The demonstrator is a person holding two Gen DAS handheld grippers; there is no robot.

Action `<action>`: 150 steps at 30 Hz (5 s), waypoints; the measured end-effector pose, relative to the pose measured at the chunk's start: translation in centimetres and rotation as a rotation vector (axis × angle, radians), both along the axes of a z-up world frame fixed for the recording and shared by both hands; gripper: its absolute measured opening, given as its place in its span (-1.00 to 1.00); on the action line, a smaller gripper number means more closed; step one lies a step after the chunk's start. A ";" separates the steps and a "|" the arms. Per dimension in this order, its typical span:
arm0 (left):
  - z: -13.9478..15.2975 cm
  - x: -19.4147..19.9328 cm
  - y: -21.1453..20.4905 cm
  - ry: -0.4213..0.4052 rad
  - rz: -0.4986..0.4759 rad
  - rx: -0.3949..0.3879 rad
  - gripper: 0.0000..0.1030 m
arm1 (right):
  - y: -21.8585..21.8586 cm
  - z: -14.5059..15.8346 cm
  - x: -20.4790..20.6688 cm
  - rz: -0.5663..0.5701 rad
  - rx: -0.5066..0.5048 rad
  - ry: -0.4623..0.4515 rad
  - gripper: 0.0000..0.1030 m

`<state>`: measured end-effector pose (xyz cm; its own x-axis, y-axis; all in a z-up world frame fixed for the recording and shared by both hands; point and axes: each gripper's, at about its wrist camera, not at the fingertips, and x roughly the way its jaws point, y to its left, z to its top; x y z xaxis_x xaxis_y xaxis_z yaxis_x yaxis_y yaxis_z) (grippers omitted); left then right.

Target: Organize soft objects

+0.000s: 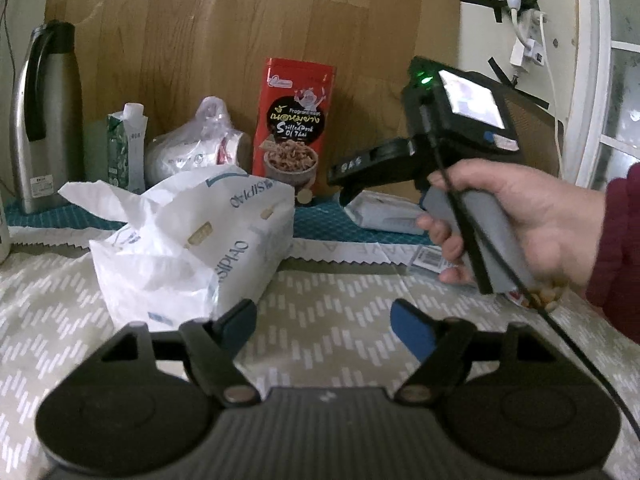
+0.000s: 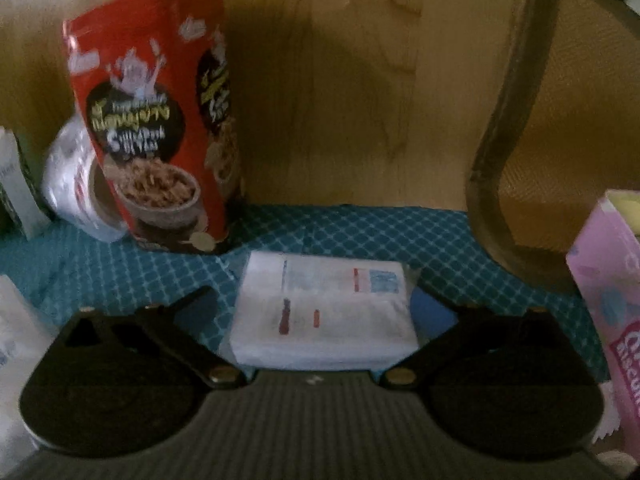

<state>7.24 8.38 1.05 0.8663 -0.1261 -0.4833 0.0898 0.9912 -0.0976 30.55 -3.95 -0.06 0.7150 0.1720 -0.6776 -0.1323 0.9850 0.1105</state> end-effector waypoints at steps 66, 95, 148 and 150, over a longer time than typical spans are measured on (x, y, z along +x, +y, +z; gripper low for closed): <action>8.4 2.6 -19.6 0.091 -0.464 -0.123 -0.11 | -18.8 2.6 -27.7 0.318 0.027 -0.363 0.21; 5.9 -2.0 -19.6 0.105 -0.160 0.163 0.41 | -30.2 1.8 -31.1 -0.194 0.373 -0.418 0.45; 0.4 -6.2 -3.6 0.159 0.108 0.072 0.99 | -10.7 0.1 -34.0 -0.010 0.266 -0.241 0.23; 0.3 -6.1 -3.8 0.159 0.108 0.081 0.99 | -10.8 0.0 -33.8 -0.013 0.281 -0.230 0.23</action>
